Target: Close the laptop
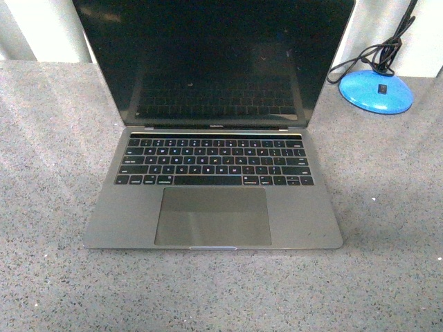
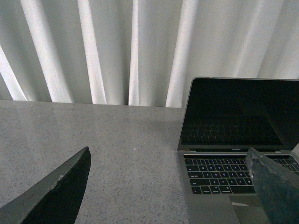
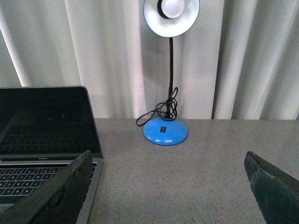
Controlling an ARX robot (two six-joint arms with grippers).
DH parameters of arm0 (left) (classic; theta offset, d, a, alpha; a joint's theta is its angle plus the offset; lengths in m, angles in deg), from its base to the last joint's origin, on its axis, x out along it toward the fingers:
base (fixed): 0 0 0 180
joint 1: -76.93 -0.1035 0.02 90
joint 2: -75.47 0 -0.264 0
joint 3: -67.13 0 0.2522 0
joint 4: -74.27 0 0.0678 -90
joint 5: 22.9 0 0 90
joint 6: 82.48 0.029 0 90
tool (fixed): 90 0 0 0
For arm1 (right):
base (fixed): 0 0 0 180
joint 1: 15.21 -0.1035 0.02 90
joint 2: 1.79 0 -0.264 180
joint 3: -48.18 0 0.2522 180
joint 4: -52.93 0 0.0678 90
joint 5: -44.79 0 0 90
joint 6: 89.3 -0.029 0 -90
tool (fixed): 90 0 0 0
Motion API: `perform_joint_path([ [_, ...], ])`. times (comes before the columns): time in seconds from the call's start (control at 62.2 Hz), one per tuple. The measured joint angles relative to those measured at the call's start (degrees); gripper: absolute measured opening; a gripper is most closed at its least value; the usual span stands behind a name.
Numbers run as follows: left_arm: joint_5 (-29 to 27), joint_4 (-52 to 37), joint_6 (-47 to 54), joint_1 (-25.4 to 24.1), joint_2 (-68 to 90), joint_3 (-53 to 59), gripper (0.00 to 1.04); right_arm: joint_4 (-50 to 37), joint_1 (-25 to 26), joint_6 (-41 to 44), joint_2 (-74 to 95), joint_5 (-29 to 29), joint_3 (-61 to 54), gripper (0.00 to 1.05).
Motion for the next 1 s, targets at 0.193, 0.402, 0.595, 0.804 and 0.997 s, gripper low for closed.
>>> perform_joint_path([
  [0.193,0.0,0.0,0.0,0.0,0.0,0.0,0.98,0.0,0.0,0.0,0.0,0.0,0.0,0.95],
  [0.402,0.0,0.0,0.0,0.0,0.0,0.0,0.98,0.0,0.0,0.0,0.0,0.0,0.0,0.95],
  [0.595,0.0,0.0,0.0,0.0,0.0,0.0,0.98,0.0,0.0,0.0,0.0,0.0,0.0,0.95],
  [0.804,-10.3,11.7,-6.2,3.0,6.4,-4.3,0.98,22.8,-3.7,0.3,19.7,-10.4,10.4,0.95],
  [0.997,-8.2,11.1,-13.1,3.5,19.2,-7.9,0.98,10.8,-7.7,4.2,41.0,-11.4,15.1,0.95],
])
